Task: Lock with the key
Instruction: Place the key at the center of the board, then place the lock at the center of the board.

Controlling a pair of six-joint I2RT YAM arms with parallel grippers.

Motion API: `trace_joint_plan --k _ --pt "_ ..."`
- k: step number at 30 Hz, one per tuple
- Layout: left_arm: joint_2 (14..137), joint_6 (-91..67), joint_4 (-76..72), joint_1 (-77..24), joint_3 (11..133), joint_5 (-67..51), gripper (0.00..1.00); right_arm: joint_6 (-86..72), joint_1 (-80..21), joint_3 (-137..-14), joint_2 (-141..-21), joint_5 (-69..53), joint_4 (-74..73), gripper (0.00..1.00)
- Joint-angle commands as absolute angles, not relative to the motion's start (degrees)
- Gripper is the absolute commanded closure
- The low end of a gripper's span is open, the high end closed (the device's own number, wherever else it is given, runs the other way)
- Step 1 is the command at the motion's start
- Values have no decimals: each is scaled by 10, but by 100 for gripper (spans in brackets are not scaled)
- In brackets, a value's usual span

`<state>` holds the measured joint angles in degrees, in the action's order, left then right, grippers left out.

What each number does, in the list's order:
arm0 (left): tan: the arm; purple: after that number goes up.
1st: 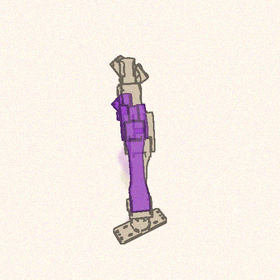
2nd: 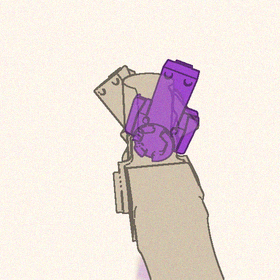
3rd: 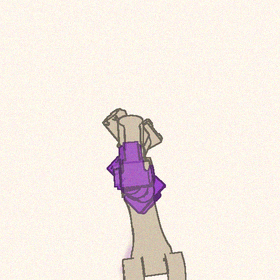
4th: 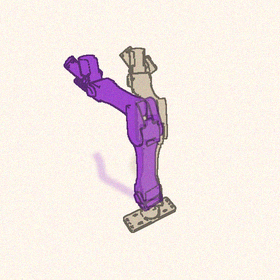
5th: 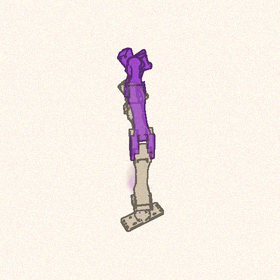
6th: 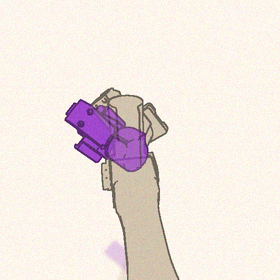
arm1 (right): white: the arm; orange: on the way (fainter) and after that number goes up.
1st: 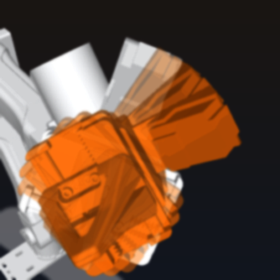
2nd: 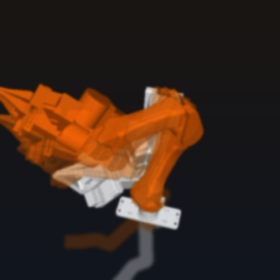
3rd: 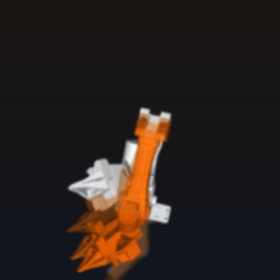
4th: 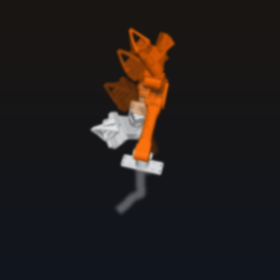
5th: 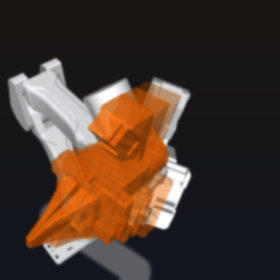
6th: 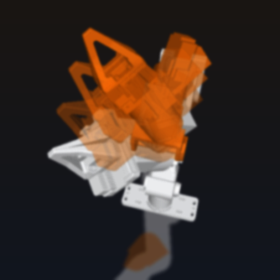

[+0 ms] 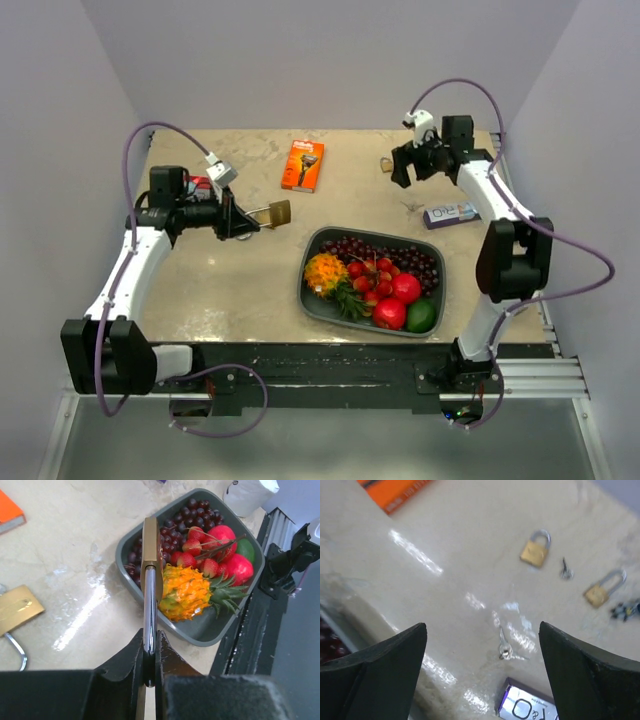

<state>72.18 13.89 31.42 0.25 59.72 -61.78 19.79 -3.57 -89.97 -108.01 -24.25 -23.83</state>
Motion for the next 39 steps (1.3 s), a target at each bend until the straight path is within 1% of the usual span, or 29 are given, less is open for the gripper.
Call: trace_joint_plan --k 1,2,3,5,6,7,12,15,20,24,27,37,39 --pt "738 64 301 -41 637 -609 100 284 -130 -894 -959 -306 -206 1" --pt "752 46 302 -47 640 -608 100 316 -150 -881 -919 -305 -200 1" --pt "761 13 304 -53 645 -609 100 331 -190 -848 -899 -305 -191 1" --pt "784 -21 308 -57 650 -625 100 387 -231 -813 -858 -299 -162 1" --pt "786 -50 301 -57 647 -632 100 405 -269 -796 -826 -299 -155 1" --pt "782 -56 289 -57 646 -640 100 422 -285 -769 -814 -300 -149 1" --pt "776 -96 282 -62 643 -637 100 511 -377 -733 -788 -295 -179 1" --pt "773 -112 277 -69 634 -649 100 540 -413 -708 -786 -288 -160 1" --pt "758 -113 274 -78 627 -651 100 543 -446 -711 -812 -267 -144 1" --pt "747 -112 270 -81 619 -651 100 522 -460 -688 -821 -233 -67 1" --pt "740 -108 267 -83 615 -658 100 524 -461 -685 -831 -233 -60 5" --pt "729 -91 279 -91 612 -669 100 538 -465 -689 -846 -231 -54 22" --pt "729 -90 282 -91 612 -671 100 540 -466 -692 -849 -229 -59 24"
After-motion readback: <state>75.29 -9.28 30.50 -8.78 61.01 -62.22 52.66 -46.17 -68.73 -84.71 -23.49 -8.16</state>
